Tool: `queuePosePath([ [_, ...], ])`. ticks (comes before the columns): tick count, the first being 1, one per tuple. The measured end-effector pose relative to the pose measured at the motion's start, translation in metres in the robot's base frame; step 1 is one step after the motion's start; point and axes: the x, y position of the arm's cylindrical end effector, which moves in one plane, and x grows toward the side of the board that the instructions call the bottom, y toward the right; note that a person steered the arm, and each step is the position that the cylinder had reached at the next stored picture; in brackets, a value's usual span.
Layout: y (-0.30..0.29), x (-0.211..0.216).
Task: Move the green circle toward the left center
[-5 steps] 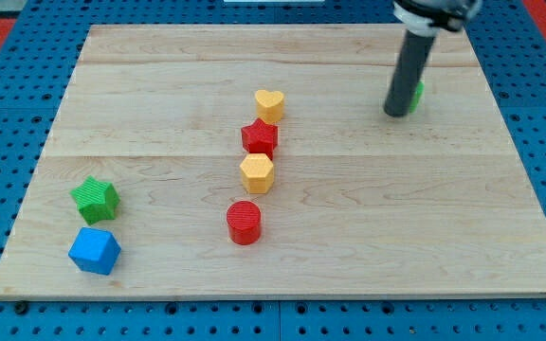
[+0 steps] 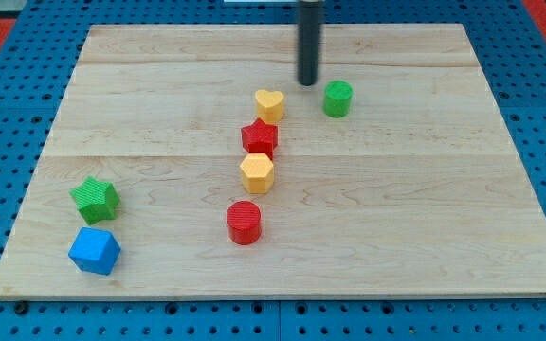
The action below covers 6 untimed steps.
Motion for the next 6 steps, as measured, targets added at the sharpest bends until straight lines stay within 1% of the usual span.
queuePosePath([
  [1, 0.099, 0.006],
  [2, 0.089, 0.059],
  [3, -0.001, 0.049],
  [4, -0.085, 0.008],
  [5, -0.053, -0.005],
  [6, -0.051, -0.058],
])
